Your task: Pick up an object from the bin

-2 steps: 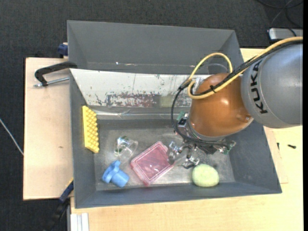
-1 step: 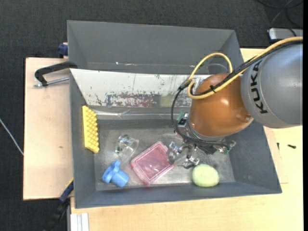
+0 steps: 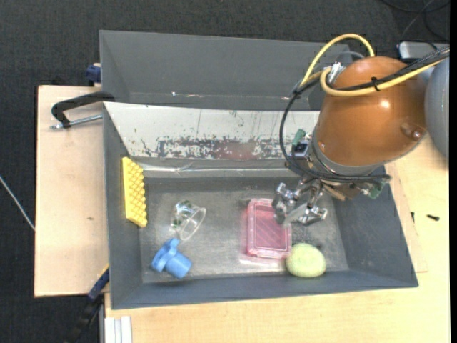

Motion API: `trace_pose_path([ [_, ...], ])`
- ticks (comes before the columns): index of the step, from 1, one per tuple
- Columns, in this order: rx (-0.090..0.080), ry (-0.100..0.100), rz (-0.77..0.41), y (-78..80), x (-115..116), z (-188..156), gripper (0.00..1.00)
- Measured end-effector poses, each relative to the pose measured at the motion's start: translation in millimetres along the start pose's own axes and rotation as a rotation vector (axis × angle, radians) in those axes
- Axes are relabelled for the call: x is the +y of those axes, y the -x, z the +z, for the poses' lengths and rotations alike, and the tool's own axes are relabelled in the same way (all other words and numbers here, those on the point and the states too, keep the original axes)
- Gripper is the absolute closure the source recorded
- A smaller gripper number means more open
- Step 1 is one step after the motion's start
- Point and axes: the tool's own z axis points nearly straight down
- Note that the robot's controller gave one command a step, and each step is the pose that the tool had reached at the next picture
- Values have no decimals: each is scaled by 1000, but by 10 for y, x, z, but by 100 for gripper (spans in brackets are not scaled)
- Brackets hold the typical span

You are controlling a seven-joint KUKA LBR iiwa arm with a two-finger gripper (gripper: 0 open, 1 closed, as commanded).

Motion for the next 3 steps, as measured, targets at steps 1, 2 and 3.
trace_pose_path([
  [1,0,1,0,0,1,0,0],
  [2,0,1,0,1,2,0,0],
  [3,-1,-2,-91,-44,-49,328,0],
])
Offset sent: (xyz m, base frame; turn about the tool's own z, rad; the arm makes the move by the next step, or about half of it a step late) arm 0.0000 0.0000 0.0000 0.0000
